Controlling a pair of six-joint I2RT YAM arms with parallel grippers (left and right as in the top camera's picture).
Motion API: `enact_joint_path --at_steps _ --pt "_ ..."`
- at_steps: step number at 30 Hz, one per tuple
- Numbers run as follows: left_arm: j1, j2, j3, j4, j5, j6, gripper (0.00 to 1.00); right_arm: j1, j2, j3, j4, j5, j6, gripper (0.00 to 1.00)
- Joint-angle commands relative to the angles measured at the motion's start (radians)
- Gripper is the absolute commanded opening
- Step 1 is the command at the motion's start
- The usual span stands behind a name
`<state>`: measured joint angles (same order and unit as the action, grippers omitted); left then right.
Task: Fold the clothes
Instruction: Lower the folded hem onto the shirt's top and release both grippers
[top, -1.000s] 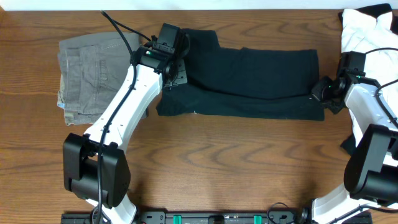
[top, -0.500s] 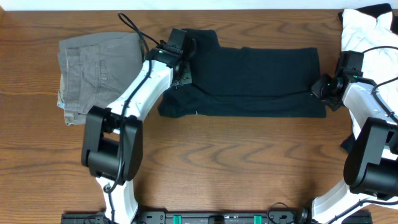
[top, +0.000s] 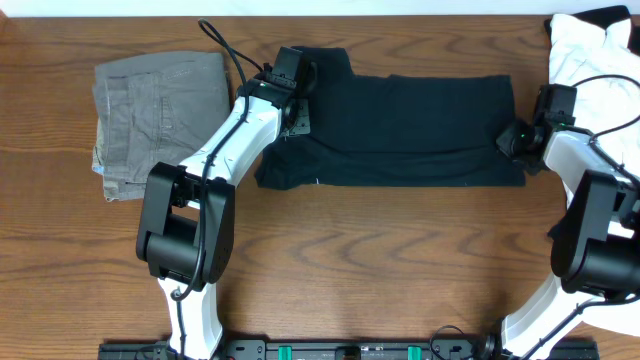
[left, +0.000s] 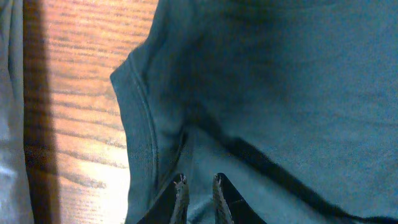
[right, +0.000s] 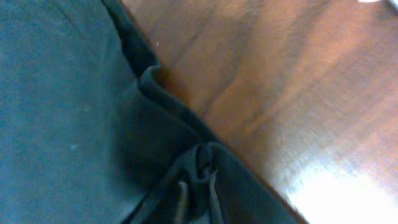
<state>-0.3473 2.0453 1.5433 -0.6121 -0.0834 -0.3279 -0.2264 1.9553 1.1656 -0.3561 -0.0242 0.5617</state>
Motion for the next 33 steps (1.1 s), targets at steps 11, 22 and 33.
enact_joint_path --at_steps 11,22,33 --pt "0.056 -0.164 0.019 -0.026 -0.015 0.068 0.48 0.021 -0.089 0.04 -0.014 -0.018 -0.22 0.59" --pt "0.153 -0.198 0.018 -0.21 -0.015 -0.026 0.49 0.063 -0.29 0.128 -0.283 -0.156 -0.517 0.57" --pt "0.196 -0.198 0.017 -0.213 -0.014 -0.037 0.5 0.064 -0.246 0.08 -0.536 -0.055 -0.435 0.01"
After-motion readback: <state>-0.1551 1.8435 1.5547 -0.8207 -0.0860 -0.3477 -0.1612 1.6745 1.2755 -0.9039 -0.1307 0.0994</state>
